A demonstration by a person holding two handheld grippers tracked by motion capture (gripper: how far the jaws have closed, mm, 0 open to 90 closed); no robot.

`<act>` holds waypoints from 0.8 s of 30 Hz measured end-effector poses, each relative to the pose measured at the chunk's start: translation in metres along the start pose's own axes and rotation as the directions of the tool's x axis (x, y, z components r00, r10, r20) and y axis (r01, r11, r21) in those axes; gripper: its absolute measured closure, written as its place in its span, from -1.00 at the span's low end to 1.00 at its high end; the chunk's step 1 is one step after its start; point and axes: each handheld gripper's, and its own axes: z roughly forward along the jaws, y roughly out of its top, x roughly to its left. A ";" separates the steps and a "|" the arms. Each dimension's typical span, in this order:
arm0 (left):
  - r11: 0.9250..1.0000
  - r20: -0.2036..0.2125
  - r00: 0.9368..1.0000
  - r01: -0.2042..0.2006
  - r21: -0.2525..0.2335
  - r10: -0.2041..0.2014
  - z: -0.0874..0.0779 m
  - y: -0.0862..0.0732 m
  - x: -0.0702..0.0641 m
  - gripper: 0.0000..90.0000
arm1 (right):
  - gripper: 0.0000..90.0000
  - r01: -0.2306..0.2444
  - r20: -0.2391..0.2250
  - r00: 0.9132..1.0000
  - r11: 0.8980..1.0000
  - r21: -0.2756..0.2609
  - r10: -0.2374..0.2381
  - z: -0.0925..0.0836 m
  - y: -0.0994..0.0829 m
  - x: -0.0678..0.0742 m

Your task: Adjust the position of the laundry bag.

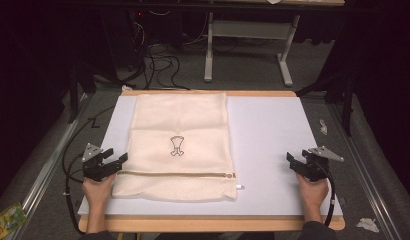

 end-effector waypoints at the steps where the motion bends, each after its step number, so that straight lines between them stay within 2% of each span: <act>1: 1.000 0.000 1.000 0.000 0.000 0.000 0.000 0.000 0.000 -0.25 | -0.22 -0.001 0.000 1.000 1.000 0.000 0.001 0.000 0.000 0.000; 8: 1.000 -0.004 1.000 0.005 -0.017 -0.005 -0.002 -0.001 0.000 -0.25 | -0.23 -0.001 -0.003 1.000 1.000 0.009 0.001 0.001 0.000 0.000; 12: 1.000 -0.007 1.000 0.002 -0.008 -0.002 -0.001 0.000 0.000 -0.27 | -0.27 0.001 0.001 1.000 1.000 0.011 -0.001 0.001 0.001 0.000; 14: 1.000 -0.008 1.000 0.000 -0.010 0.000 -0.001 0.000 0.000 -0.27 | -0.28 -0.003 0.002 1.000 1.000 -0.006 0.003 0.000 0.000 -0.001; 17: 1.000 -0.008 1.000 0.011 -0.020 -0.011 -0.001 -0.001 0.000 -0.27 | -0.30 -0.040 -0.001 0.999 0.999 -0.029 0.040 -0.003 -0.001 -0.004; 20: 1.000 -0.010 1.000 0.013 -0.018 -0.013 -0.001 0.000 0.001 -0.28 | -0.31 -0.033 -0.004 0.999 0.999 -0.026 0.033 -0.002 -0.001 -0.004; 23: 0.998 -0.017 0.998 0.058 -0.037 -0.059 -0.003 -0.001 0.005 -0.27 | -0.23 -0.019 -0.015 1.000 0.999 -0.045 0.019 -0.005 -0.001 -0.003; 24: 0.998 -0.017 0.998 0.058 -0.037 -0.059 -0.003 -0.001 0.005 -0.27 | -0.23 -0.019 -0.015 1.000 0.999 -0.045 0.019 -0.005 -0.001 -0.003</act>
